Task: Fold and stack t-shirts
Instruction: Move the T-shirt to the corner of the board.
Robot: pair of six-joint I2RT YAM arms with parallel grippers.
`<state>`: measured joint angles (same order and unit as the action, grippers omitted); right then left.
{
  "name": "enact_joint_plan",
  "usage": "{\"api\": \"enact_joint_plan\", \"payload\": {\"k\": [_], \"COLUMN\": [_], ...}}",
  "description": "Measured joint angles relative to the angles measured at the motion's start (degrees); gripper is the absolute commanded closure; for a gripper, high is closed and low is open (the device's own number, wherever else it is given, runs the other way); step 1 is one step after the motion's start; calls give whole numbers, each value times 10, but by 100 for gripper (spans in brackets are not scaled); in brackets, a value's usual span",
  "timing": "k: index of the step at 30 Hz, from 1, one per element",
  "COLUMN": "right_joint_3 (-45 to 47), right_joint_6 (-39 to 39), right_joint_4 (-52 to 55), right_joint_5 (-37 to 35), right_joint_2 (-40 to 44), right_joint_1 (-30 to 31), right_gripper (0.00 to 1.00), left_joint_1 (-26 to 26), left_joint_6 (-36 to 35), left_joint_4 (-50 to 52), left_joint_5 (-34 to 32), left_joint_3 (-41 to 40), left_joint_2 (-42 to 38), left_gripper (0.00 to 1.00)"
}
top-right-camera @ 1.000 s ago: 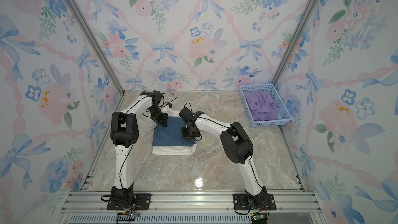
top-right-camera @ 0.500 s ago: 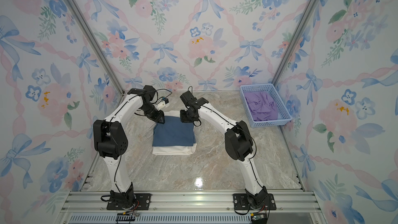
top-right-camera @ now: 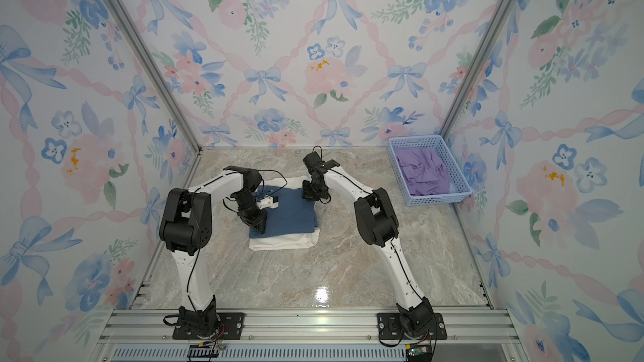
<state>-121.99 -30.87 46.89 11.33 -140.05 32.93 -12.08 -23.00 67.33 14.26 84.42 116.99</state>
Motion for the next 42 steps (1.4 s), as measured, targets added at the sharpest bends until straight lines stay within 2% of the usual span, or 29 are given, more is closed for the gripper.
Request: {"api": "enact_joint_plan", "payload": {"k": [3,7,10,16,21,24,29,34,42], "right_joint_3": [14,78,142,253,308,349,423,471,517], "right_joint_6": [0,8,19,27,21,10,-11,-21,-21], "right_joint_4": [-16,-56,-80,-112,-116,-111,-90,-74,-62], "right_joint_5": [3,2,-9,-39,-61,-95,-157,-184,-200], "right_joint_2": [5,44,96,227,303,337,404,482,559], "right_joint_1": [0,3,12,25,28,31,29,14,-32], "right_gripper": [92,66,57,56,57,57,56,56,56], "left_joint_1": [0,0,1,1,-12,-43,-136,-210,-223], "left_joint_6": [-2,-4,-4,-4,7,21,56,89,110], "left_joint_4": [0,3,15,15,14,14,2,-10,-23], "left_joint_5": [-13,-17,-13,30,71,77,70,52,45], "left_joint_3": [-3,2,34,127,164,189,262,308,287], "left_joint_2": [0,0,-2,-46,-55,-25,71,149,166], "left_gripper": [71,71,71,67,66,66,64,64,64]}}
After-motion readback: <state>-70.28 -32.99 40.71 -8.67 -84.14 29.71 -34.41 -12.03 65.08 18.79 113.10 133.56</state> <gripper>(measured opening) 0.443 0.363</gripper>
